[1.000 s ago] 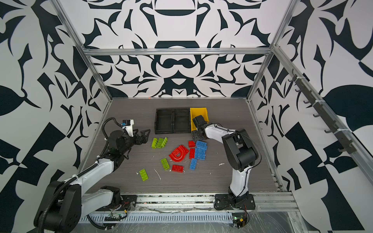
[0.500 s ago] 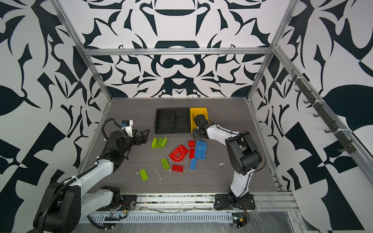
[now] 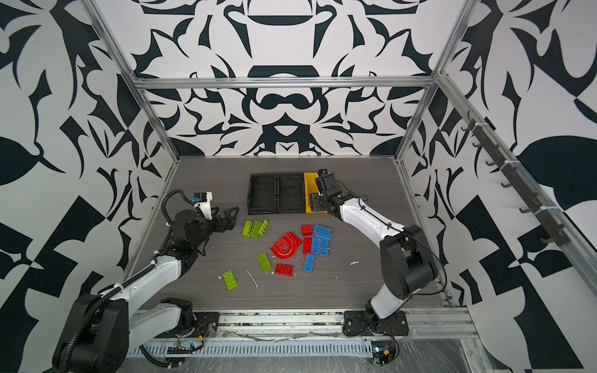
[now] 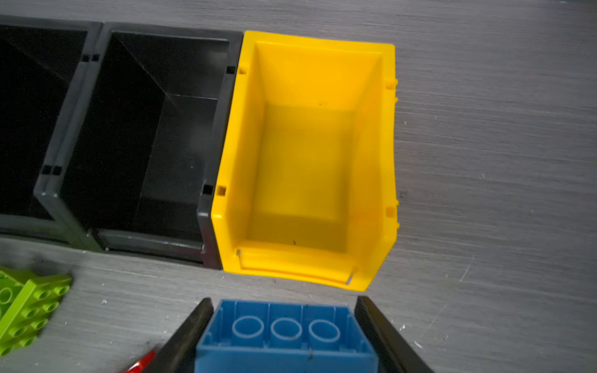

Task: Sort the legos into containers by color
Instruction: Pick up the lego from the center of the table, then place the lego in the container.

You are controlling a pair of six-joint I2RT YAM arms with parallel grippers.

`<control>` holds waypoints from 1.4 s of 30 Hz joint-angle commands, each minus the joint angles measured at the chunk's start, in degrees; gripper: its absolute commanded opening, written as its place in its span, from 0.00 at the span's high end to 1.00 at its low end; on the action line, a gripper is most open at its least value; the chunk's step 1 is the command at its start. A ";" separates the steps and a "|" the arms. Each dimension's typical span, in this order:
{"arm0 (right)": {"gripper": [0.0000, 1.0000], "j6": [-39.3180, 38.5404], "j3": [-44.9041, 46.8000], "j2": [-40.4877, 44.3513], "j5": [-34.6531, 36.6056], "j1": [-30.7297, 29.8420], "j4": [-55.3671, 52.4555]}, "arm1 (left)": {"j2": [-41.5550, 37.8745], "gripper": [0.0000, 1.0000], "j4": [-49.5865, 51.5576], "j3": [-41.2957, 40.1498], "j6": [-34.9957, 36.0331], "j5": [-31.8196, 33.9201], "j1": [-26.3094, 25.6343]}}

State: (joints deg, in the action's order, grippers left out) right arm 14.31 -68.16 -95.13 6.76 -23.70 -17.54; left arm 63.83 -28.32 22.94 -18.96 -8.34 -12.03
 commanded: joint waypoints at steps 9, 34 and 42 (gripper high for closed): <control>0.40 -3.42 -12.98 -12.93 -2.30 2.87 0.04 | -2.83 0.01 -0.74 -1.82 1.18 1.06 -0.10; 0.15 -0.57 -5.02 -0.07 1.66 0.36 -5.23 | -3.56 0.01 0.04 -1.69 1.17 0.87 -0.10; 0.15 4.98 8.92 12.10 6.16 -3.70 -9.05 | -2.78 0.01 -0.83 -1.93 0.94 0.96 -0.12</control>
State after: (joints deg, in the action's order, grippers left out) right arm 16.08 -62.24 -85.65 9.87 -27.31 -23.79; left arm 60.80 -28.10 22.02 -18.04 -7.33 -12.03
